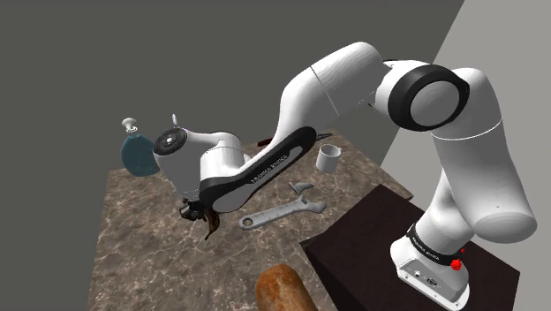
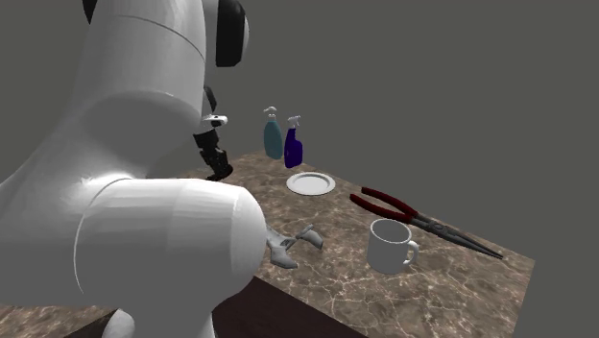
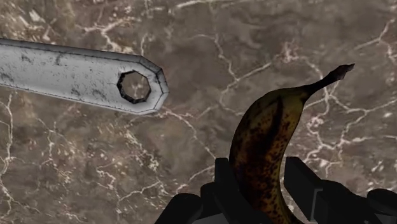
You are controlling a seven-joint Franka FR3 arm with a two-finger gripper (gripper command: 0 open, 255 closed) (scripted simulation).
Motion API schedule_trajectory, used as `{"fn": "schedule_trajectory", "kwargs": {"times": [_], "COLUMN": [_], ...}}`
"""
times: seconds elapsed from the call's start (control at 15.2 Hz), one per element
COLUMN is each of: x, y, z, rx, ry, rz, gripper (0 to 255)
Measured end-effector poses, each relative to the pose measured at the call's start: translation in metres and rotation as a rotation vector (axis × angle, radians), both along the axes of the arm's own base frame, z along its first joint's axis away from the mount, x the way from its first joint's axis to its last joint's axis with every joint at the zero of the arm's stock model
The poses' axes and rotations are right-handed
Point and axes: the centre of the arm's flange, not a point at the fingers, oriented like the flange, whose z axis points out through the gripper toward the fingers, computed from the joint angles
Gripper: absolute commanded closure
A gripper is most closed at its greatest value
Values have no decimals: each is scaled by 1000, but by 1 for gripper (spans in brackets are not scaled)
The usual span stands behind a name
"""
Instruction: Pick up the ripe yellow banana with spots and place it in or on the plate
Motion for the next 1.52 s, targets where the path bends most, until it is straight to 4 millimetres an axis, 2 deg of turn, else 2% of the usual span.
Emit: {"fn": "schedule_trajectory", "kwargs": {"times": [0.2,0.59,1.52], "x": [27,84,214], "y": [-23,-83,-209], "z": [1,6,13], "rx": [0,0,0], "ry": [0,0,-1], "rz": [-1,-1,-1], "gripper": [255,255,255]}}
